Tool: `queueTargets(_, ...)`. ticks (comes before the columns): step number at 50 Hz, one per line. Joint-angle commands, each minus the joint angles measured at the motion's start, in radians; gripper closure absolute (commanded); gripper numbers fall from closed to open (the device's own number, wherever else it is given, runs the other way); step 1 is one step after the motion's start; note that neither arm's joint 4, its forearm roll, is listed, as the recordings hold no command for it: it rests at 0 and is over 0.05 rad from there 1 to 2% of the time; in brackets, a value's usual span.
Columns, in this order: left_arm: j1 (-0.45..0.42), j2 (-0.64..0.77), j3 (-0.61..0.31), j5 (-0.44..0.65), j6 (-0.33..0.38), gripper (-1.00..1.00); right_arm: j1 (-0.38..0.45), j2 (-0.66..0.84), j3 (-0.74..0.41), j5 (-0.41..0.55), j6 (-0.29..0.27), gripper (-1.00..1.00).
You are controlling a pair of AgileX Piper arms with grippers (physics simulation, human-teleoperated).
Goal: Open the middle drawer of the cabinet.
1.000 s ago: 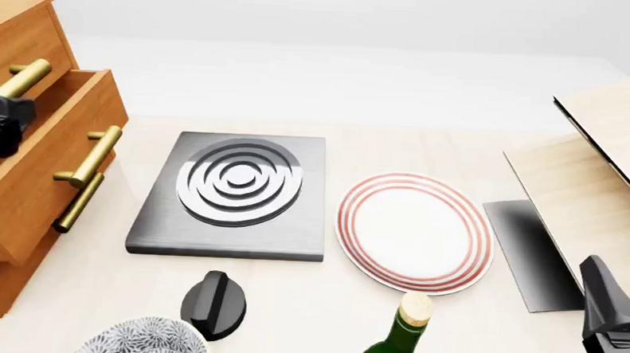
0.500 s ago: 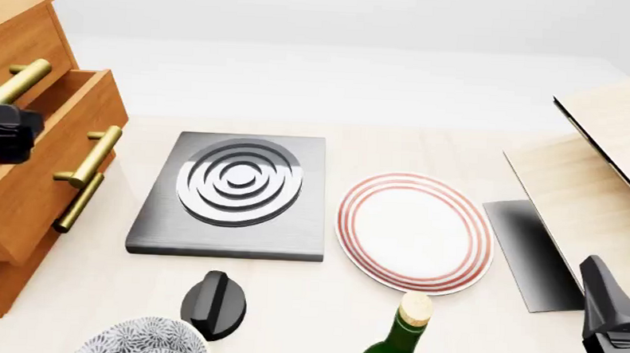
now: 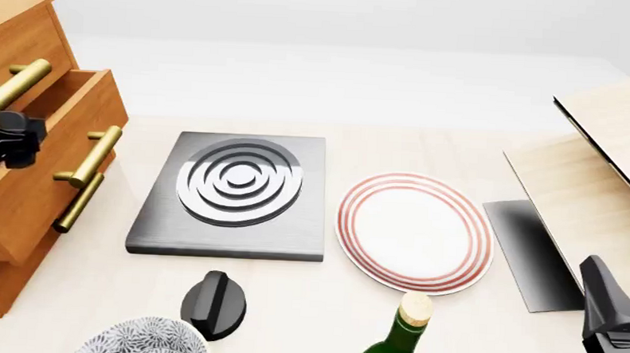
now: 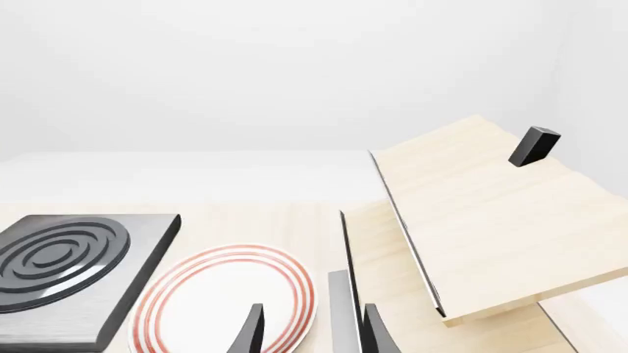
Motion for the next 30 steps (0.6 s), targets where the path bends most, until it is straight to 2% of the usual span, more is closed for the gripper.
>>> queueTargets(1,0.000,0.020,0.018,-0.025,-0.022,-1.00,0.003,0.000,0.001,-0.002,-0.001,-1.00)
queueTargets(30,0.001,0.066,0.057,-0.058,-0.057,-1.00,0.003,0.000,0.001,-0.002,-0.001,-1.00)
